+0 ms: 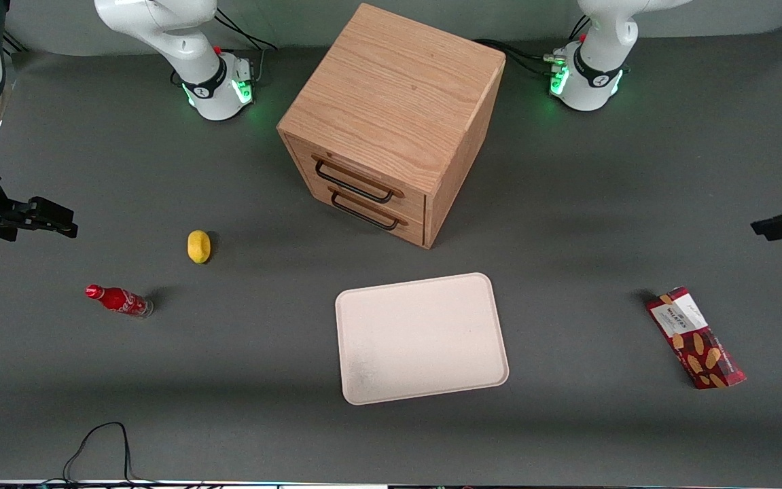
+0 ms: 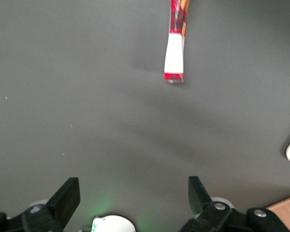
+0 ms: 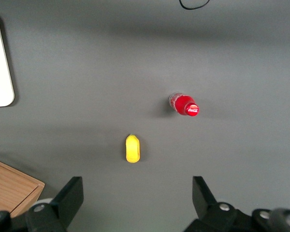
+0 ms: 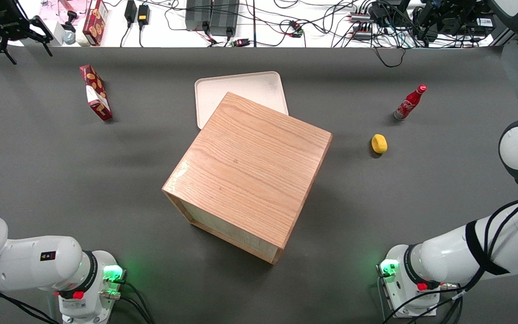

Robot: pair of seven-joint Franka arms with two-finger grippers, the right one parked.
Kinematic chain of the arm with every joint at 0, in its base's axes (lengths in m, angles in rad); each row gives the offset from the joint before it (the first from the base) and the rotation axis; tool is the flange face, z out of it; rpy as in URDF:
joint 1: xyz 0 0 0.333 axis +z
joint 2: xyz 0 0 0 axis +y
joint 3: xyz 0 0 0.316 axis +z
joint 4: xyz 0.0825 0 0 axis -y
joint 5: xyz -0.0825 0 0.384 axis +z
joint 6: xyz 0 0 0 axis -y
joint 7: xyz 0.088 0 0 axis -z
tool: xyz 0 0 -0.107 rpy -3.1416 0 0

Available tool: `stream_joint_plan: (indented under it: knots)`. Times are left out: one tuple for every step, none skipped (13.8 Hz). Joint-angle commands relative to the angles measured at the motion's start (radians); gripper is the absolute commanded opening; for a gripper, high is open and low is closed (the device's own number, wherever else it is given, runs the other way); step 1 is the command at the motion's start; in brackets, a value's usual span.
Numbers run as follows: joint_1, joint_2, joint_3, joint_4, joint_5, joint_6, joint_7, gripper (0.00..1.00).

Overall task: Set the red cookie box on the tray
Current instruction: 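Move the left gripper, open, toward the red plaid shortbread box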

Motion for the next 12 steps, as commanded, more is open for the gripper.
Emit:
stream_joint_plan:
  knots:
    - [0.025,0.170,-0.009,0.272,-0.007,-0.120,0.023,1.00]
    - [0.029,0.230,-0.008,0.362,-0.007,-0.164,0.041,1.00]
    - [0.051,0.270,-0.013,0.422,-0.007,-0.187,0.090,1.00]
    - [0.056,0.284,-0.013,0.438,-0.005,-0.183,0.133,1.00]
    - [0.056,0.284,-0.011,0.437,-0.005,-0.177,0.138,1.00]
    - [0.056,0.286,-0.013,0.437,-0.005,-0.172,0.138,1.00]
    - [0.056,0.295,-0.013,0.437,-0.007,-0.168,0.138,1.00]
    - [0.056,0.303,-0.014,0.435,-0.007,-0.146,0.140,1.00]
    - [0.056,0.327,-0.014,0.435,-0.007,-0.117,0.140,1.00]
    - [0.056,0.353,-0.016,0.435,-0.008,-0.085,0.138,1.00]
    - [0.051,0.387,-0.017,0.435,-0.008,-0.045,0.136,1.00]
    - [0.046,0.414,-0.017,0.434,-0.013,0.007,0.133,1.00]
